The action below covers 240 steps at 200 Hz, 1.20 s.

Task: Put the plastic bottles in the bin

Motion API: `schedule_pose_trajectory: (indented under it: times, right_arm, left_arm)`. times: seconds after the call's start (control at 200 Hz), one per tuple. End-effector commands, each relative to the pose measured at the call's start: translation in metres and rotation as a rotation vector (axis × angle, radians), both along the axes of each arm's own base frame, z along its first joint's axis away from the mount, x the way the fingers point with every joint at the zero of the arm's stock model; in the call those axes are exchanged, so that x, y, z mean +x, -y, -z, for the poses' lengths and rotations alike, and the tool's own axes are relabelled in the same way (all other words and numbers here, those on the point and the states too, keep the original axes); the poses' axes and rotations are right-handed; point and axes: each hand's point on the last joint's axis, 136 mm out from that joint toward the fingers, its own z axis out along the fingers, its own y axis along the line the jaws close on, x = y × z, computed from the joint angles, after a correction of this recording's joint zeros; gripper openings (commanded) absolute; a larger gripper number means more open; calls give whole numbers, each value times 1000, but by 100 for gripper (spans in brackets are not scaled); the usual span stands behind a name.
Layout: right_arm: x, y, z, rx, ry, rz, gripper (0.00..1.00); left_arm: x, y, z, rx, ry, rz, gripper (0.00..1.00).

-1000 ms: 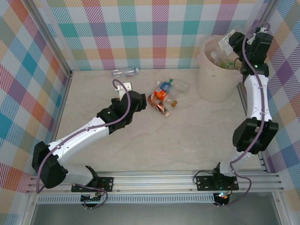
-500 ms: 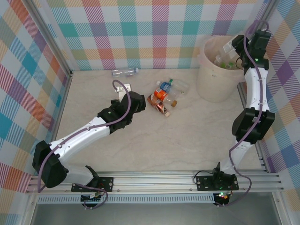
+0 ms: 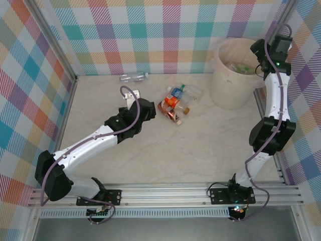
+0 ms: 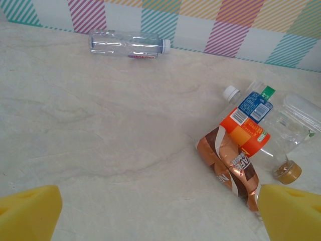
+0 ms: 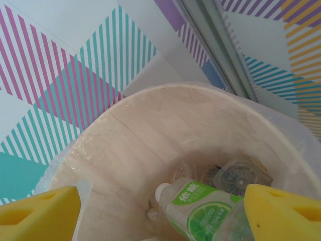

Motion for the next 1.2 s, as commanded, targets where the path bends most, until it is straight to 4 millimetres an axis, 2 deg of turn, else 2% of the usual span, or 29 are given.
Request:
schedule_pose_trajectory:
  times: [0.0,0.125,0.295,0.455,0.67,0.795,0.92,1.195]
  right_arm:
    - [-18,2,-31,-20,71,30,87]
    - [-22,-4,-33,-23,86,-2,89]
    - [-20,-23,-36,-13,113,-108,93]
    - [-25,-46,-47,-5,150,-215,97]
    - [-43,-86,-63,-18,190,-346,100]
    - [-61,-117,-67,-32,197,-456,100]
    - [-87,-145,-62,-54,180,-561,100]
    - [-142,-203,-24,-15,130,-787,100]
  left_arm:
    - [-1,-6,12,9,-29,-27,100]
    - [-2,-8,14,11,-36,-35,100]
    - [0,-9,18,4,-51,-47,100]
    - [1,-9,23,-8,-71,-57,100]
    - [3,-12,30,-39,-94,-80,100]
    - [4,-13,35,-61,-114,-92,100]
    - [5,-16,41,-85,-138,-109,100]
    - [8,-17,51,-133,-168,-130,100]
